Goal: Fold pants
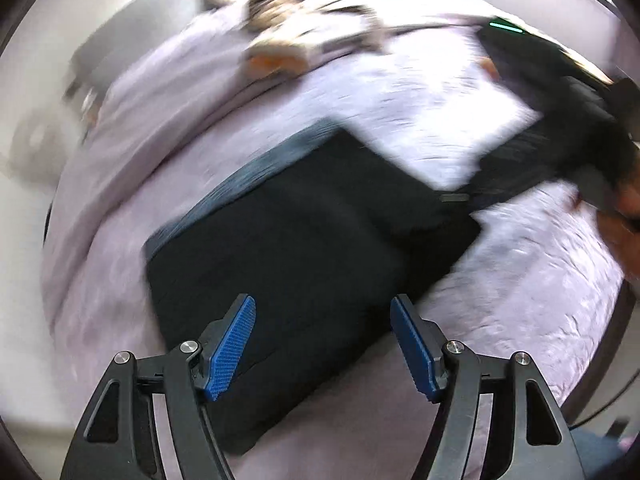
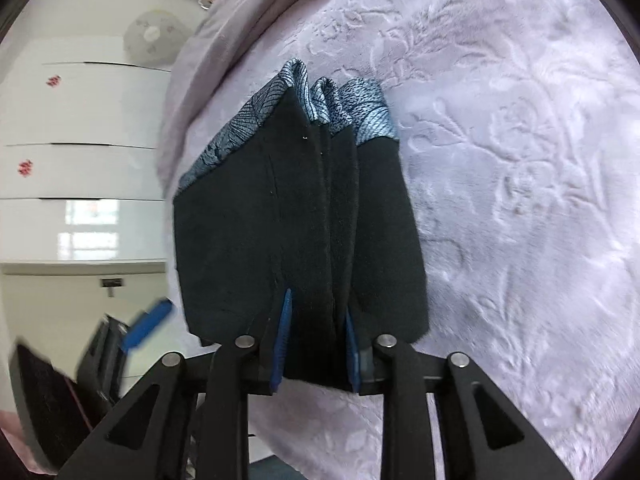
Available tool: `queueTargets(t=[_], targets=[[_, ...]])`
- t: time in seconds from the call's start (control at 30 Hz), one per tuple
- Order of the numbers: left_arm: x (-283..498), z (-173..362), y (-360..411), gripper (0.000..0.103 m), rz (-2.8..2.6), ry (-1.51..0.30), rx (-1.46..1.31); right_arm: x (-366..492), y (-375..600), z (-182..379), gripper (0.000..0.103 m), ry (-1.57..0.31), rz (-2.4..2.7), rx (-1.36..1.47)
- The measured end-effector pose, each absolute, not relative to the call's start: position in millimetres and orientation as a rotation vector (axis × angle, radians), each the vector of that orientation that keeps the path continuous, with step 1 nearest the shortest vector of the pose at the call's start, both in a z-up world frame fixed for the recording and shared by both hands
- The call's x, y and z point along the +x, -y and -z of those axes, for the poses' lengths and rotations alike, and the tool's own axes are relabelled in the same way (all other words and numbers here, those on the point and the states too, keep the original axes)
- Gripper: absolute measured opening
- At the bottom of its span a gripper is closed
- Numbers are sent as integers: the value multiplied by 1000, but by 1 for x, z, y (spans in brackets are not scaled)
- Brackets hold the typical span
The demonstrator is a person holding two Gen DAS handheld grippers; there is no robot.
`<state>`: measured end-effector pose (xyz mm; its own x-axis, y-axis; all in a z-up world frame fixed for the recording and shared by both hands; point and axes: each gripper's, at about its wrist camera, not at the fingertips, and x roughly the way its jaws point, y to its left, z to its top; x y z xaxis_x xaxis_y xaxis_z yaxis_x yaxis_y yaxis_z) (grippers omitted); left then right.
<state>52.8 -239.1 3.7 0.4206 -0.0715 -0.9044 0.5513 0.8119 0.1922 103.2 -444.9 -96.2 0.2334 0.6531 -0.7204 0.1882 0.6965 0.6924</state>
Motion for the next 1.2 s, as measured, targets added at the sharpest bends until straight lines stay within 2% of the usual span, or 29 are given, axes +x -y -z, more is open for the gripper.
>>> queueTargets(t=[0.2,0.47,0.67,0.97,1.0,1.07,1.2], targets=[[106,-7,172,71,189,-1130,353,91,443,71,39,-1375,-208,652],[192,32,99,71,-52,-1248,77,113,405,20,39,-1272,-209,456],[178,61,106,71,-51,-1269,144,114,371,57,39,-1382,-212,356],[161,42,102,72,-27,-1279,146,101,371,65,39,-1380,-183,319],[159,40,102,75,-23,-1281,145,101,371,65,39,-1379,-182,321],[156,37,101,101,-23,-1283,144,100,371,65,39,-1377,-177,330],[149,35,102,102,2,-1310,127,99,365,62,39,-1372,-167,347]])
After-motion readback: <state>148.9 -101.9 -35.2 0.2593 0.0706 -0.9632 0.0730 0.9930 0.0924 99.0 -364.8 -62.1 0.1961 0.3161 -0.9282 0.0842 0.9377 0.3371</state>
